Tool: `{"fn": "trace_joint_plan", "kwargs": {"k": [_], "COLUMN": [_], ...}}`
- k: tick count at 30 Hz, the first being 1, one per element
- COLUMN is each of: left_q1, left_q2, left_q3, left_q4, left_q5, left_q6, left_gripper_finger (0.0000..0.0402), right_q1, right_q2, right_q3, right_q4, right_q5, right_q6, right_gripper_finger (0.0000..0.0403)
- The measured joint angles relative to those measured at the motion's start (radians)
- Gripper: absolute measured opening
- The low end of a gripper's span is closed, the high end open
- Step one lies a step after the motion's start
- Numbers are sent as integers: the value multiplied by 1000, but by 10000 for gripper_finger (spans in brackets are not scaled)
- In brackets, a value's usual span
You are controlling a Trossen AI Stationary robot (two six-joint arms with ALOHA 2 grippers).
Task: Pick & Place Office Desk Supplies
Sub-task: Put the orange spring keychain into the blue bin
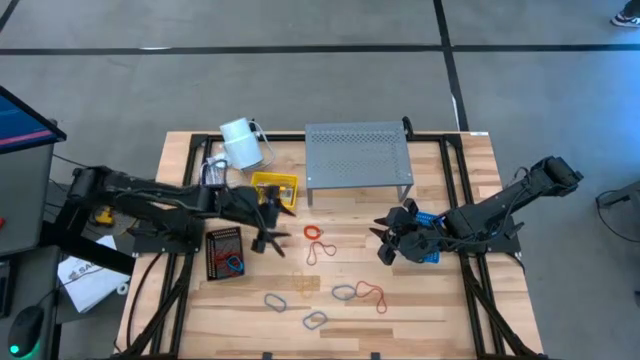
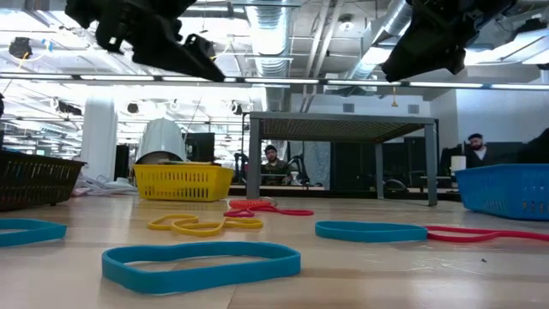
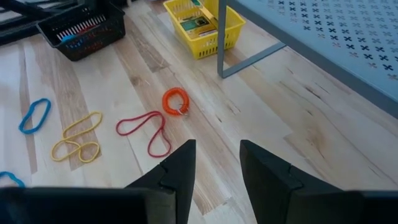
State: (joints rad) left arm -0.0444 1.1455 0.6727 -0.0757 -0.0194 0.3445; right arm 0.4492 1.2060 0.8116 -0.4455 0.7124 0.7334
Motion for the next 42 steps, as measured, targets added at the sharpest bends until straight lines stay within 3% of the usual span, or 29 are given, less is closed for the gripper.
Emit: {"fn": "trace_joint_plan", "kwargs": {"k": [9,22,42], "left_q1": [-29,-13,6], "left_q2": [221,473,648], "left_q3": [88,284,302], "left_q4": [-25,-245,-206], "left_q5": [-11,1,-27], "left_q6": [40,128,149], "left_gripper_finger": [250,250,250], "right_q1": [0,16,16], "right_q2": [0,0,0], "right_q3": [0,0,0], "right_q4": [16,12,15], "right_q5": [-2,-5,-5], "right_q6": [0,0,0], "right_gripper_finger": [123,123,123]}}
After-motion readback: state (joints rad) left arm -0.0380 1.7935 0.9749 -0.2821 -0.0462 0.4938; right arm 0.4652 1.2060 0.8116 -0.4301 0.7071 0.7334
